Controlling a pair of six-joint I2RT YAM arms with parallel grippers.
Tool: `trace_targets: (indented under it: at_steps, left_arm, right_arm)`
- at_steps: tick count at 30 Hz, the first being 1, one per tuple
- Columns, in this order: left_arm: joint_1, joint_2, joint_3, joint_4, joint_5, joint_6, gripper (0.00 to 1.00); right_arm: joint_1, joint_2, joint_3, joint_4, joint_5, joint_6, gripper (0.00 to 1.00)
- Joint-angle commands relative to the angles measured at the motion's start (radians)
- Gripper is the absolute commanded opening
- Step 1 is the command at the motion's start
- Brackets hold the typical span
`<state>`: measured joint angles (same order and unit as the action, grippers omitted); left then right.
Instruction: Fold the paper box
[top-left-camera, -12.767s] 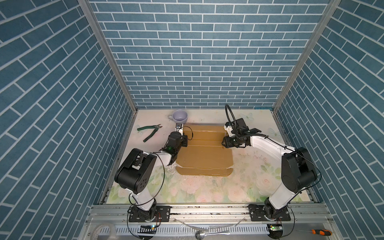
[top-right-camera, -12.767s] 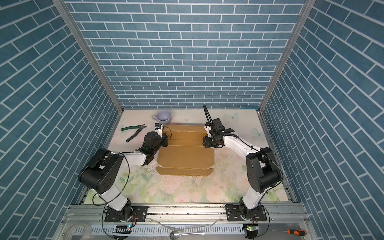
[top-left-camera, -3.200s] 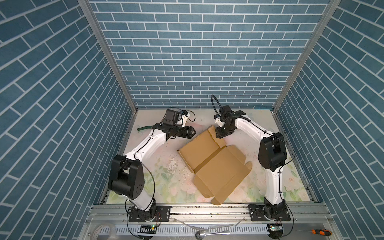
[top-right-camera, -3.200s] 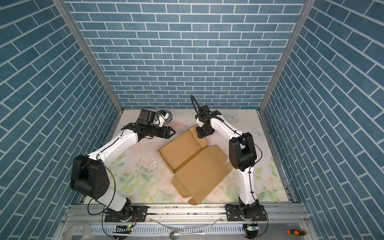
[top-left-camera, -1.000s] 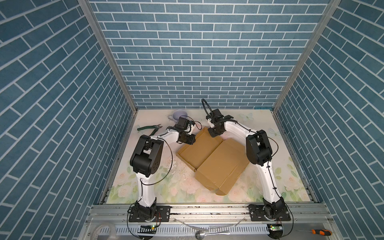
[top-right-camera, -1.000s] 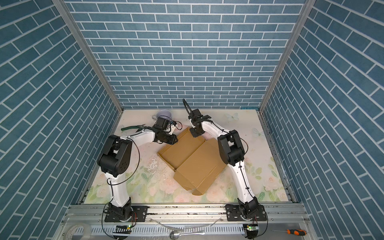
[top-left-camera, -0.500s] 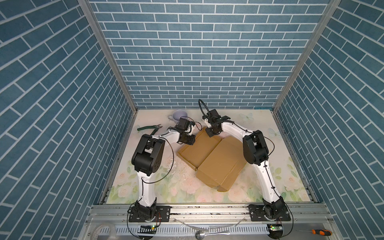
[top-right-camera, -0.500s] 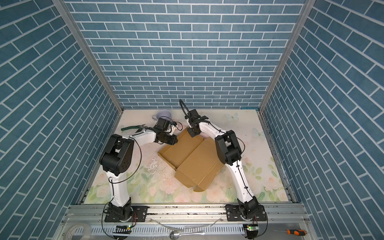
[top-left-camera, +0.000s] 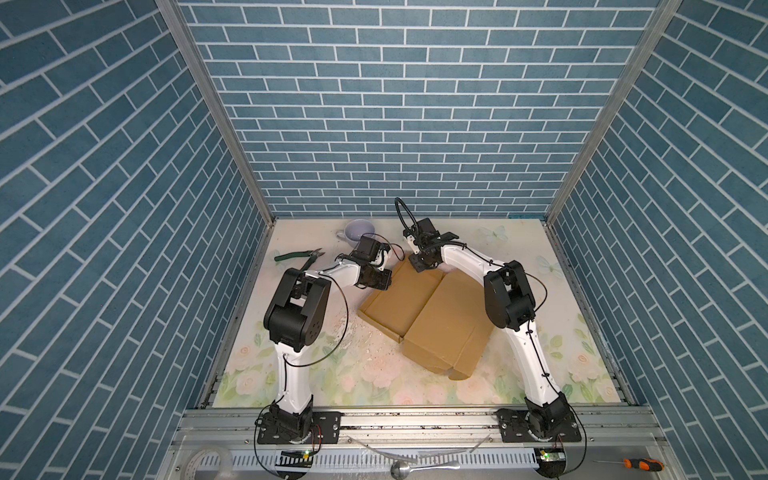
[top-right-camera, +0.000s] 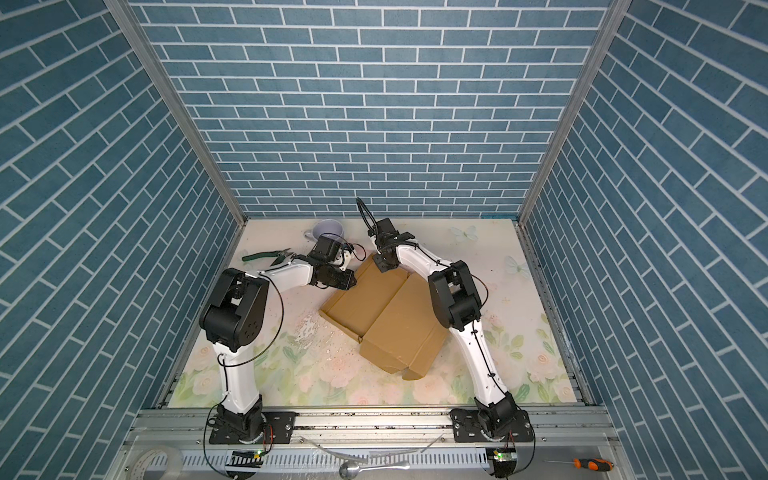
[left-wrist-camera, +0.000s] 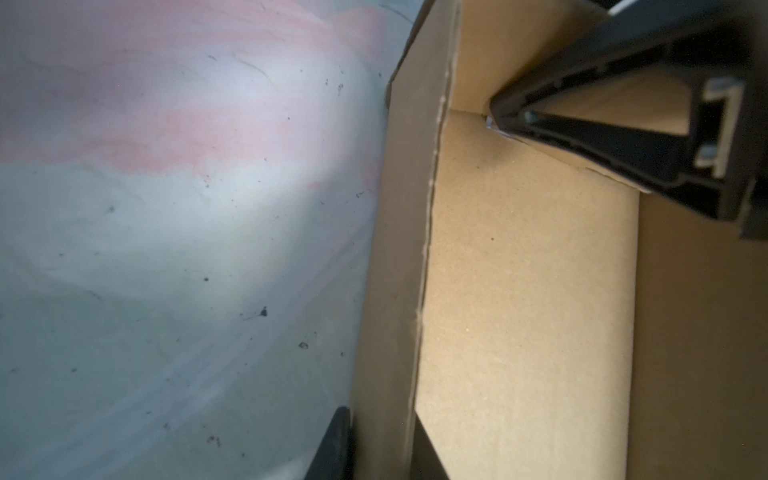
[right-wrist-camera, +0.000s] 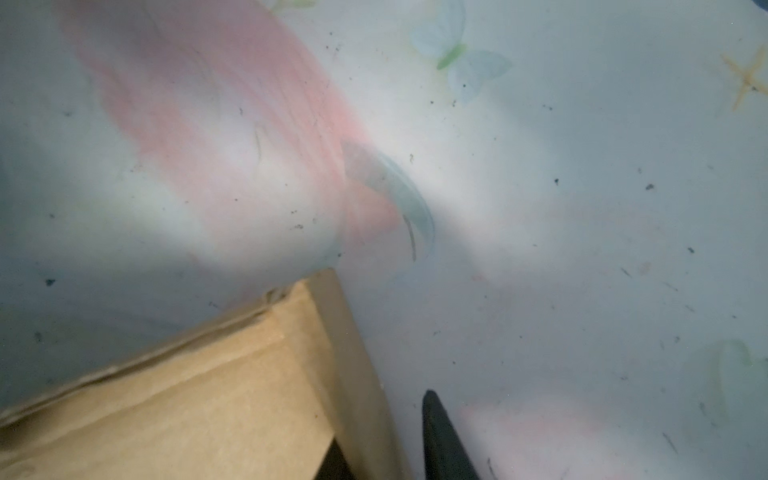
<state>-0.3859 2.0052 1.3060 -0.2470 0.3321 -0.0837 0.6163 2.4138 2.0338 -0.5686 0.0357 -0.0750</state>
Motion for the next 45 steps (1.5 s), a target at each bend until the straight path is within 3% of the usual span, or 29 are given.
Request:
trace_targets:
  at_steps: [1, 5, 9, 12, 16, 23, 28, 33, 39, 40, 43, 45]
  left_arm:
    - [-0.013, 0.014, -0.012, 0.004, 0.035, -0.013, 0.23]
    - [-0.013, 0.015, -0.019, 0.004, 0.028, -0.015, 0.23]
    - [-0.013, 0.018, -0.017, -0.009, 0.008, -0.016, 0.22]
    - [-0.010, 0.018, -0.023, -0.022, -0.007, -0.012, 0.21]
    - [-0.004, 0.009, -0.038, -0.023, -0.015, -0.011, 0.21]
    - [0.007, 0.009, -0.042, -0.024, -0.022, -0.009, 0.20]
    - [0.008, 0.007, -0.047, -0.025, -0.025, -0.005, 0.20]
    - [0.007, 0.010, -0.045, -0.016, -0.017, -0.021, 0.19]
    - [0.009, -0.013, -0.061, -0.019, -0.015, -0.038, 0.19]
    - [0.008, -0.018, -0.067, -0.016, -0.015, -0.044, 0.18]
    - [0.010, -0.032, -0.087, -0.013, -0.019, -0.068, 0.17]
    - [0.012, -0.042, -0.104, -0.017, -0.036, -0.092, 0.17]
  right_arm:
    - [0.014, 0.040, 0.031, 0.029, 0.021, 0.008, 0.04]
    - [0.017, 0.011, -0.036, 0.060, 0.020, -0.001, 0.00]
    - [0.013, -0.010, -0.030, 0.009, -0.030, -0.032, 0.31]
    - [0.002, -0.034, -0.027, -0.046, -0.054, -0.065, 0.44]
    - [-0.024, -0.089, -0.075, -0.095, -0.093, -0.096, 0.48]
    - [-0.043, -0.188, -0.211, -0.116, -0.011, -0.165, 0.49]
    - [-0.059, -0.203, -0.242, -0.145, 0.006, -0.192, 0.40]
    - [-0.045, -0.178, -0.241, -0.096, 0.042, -0.177, 0.03]
    - [-0.035, -0.175, -0.232, -0.065, 0.061, -0.170, 0.00]
    - [-0.036, -0.175, -0.226, -0.071, 0.061, -0.172, 0.05]
    - [-0.038, -0.176, -0.187, -0.123, 0.052, -0.157, 0.35]
    - [-0.044, -0.184, -0.158, -0.165, 0.026, -0.137, 0.44]
